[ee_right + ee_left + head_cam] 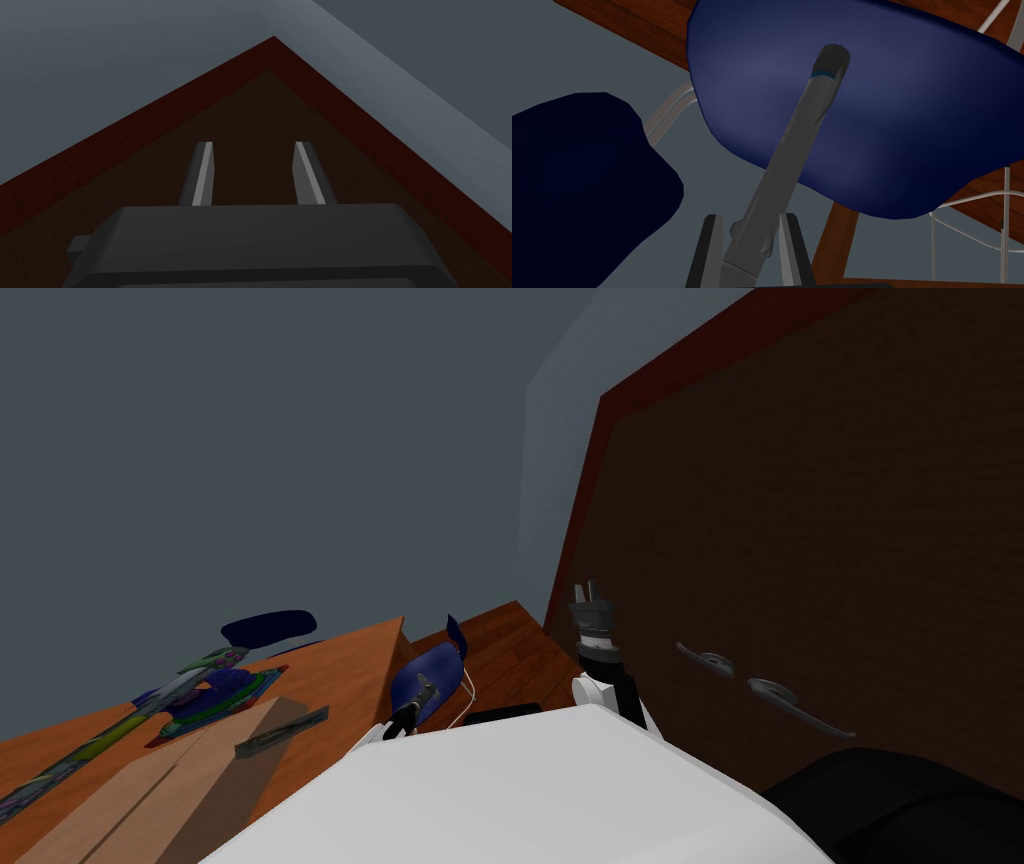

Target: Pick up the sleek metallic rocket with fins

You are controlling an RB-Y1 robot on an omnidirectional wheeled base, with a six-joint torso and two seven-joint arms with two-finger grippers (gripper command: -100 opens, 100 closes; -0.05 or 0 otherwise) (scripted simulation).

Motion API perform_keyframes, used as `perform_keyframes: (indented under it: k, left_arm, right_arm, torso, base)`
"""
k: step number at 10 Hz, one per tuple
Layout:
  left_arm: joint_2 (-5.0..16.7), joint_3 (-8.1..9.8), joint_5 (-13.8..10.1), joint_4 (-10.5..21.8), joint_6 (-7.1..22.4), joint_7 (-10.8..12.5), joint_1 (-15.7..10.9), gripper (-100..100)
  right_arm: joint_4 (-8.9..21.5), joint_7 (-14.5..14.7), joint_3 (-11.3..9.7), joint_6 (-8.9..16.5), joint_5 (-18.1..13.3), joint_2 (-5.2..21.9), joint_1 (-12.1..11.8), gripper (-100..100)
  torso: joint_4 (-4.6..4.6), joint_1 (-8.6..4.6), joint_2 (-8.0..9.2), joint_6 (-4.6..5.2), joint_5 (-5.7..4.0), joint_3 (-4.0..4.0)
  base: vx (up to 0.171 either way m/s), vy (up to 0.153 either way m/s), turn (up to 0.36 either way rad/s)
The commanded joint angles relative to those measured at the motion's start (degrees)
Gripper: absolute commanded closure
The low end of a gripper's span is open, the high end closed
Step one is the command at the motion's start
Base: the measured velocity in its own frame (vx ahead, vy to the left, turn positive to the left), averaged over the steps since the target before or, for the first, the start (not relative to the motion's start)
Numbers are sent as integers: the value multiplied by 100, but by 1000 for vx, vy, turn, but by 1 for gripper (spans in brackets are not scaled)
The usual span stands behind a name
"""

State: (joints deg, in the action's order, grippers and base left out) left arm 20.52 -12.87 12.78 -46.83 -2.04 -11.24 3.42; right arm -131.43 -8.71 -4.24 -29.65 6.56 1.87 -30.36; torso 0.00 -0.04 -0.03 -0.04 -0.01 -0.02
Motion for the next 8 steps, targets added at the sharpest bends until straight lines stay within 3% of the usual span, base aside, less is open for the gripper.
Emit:
perform_keyframes:
  k: [1,5,7,8]
  left_arm:
    - [82,-85,-60,-176,129,56,37,100]
    - [284,-294,-206,-664,465,188,160,100]
    - [282,-296,-206,-673,474,186,158,100]
    - [285,-301,-209,-681,488,192,160,0]
  right_arm:
    - [0,0,0,0,0,0,0,0]
    - [0,0,0,0,0,0,1,0]
    - [0,0,0,0,0,0,1,0]
    - [0,0,0,0,0,0,0,0]
  torso:
    - [0,0,0,0,0,0]
    - [4,-5,22,-2,-2,13]
    - [3,-4,18,-1,-2,10]
    - [2,-3,11,-1,-2,7]
  base:
    - [-35,-8,-10]
    - [-51,-8,-8]
    - [-28,-4,-4]
    - [0,0,0]
